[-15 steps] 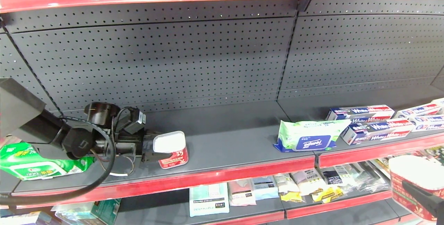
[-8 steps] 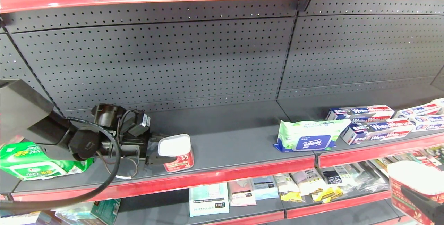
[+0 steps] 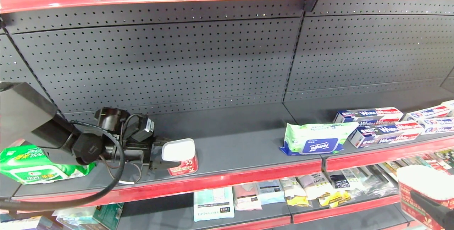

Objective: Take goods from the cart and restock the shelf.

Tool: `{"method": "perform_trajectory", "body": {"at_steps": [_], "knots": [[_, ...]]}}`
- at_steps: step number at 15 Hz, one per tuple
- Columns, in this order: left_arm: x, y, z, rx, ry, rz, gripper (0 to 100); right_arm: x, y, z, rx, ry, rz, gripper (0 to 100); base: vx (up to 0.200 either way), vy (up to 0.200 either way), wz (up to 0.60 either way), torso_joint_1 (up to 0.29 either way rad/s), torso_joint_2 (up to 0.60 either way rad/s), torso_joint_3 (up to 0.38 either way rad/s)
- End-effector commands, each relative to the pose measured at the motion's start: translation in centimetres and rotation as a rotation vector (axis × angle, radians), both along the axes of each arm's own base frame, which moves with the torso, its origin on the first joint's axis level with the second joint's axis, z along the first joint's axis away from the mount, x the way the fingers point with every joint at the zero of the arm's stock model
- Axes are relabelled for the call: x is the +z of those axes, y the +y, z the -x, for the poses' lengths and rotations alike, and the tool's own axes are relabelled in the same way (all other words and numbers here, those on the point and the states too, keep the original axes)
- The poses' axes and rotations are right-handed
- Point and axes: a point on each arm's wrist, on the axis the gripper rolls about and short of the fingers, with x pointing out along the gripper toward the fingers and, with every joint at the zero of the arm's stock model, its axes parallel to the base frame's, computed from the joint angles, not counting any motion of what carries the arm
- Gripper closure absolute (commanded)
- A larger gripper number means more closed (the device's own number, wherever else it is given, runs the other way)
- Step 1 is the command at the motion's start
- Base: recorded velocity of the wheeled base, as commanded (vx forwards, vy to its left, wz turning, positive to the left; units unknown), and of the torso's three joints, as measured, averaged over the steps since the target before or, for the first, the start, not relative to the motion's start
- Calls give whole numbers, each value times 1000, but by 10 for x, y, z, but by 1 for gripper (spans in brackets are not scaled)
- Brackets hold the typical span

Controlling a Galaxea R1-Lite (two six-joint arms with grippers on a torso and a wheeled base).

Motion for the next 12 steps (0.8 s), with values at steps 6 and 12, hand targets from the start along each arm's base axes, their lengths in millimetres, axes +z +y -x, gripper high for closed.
{"method": "perform_trajectory", "body": {"at_steps": [6, 12], "knots": [[-1, 2, 0, 7, 6, -1, 100, 0, 0, 1, 2, -3, 3, 100, 0, 0, 0, 0, 0, 0], [-2, 1, 1, 5, 3, -3, 100, 0, 0, 1, 2, -3, 3, 100, 0, 0, 0, 0, 0, 0]]}}
